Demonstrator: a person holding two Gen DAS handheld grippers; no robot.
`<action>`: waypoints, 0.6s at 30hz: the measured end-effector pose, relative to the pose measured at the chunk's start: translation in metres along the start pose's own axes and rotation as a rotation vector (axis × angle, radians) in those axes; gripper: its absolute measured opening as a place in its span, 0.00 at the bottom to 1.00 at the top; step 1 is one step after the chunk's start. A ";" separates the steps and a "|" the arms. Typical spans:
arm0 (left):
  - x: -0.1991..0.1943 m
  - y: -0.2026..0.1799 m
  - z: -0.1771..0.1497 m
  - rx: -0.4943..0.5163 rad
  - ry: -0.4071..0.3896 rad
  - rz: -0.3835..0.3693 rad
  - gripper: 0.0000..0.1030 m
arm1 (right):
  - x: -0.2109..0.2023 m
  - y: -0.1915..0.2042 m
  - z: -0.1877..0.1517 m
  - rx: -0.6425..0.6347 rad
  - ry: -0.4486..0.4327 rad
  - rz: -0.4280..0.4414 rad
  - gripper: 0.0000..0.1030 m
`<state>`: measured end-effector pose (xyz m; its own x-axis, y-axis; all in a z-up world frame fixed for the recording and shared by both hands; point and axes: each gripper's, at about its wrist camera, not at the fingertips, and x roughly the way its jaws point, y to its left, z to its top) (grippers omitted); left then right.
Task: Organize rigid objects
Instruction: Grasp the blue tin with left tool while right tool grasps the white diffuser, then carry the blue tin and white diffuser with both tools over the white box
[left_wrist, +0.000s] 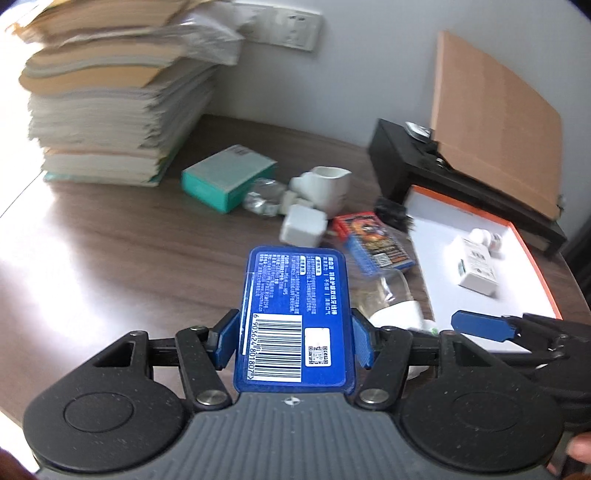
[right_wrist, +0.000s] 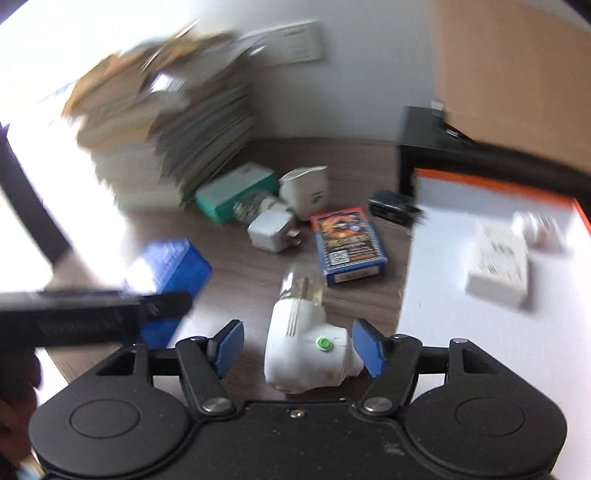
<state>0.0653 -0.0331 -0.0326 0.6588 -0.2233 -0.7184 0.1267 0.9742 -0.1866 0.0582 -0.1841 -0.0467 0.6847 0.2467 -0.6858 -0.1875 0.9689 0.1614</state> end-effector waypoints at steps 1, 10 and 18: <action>-0.002 0.004 -0.001 -0.013 -0.003 0.011 0.60 | 0.006 0.004 -0.001 -0.056 0.017 -0.002 0.82; -0.016 0.023 -0.010 -0.067 -0.008 0.076 0.60 | 0.040 0.022 -0.017 -0.449 0.083 -0.002 0.77; -0.023 0.021 -0.009 -0.086 -0.027 0.081 0.60 | 0.009 0.002 -0.005 -0.238 -0.009 0.088 0.77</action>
<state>0.0464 -0.0077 -0.0260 0.6844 -0.1420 -0.7152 0.0093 0.9825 -0.1861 0.0604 -0.1796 -0.0560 0.6643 0.3314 -0.6700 -0.4070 0.9122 0.0477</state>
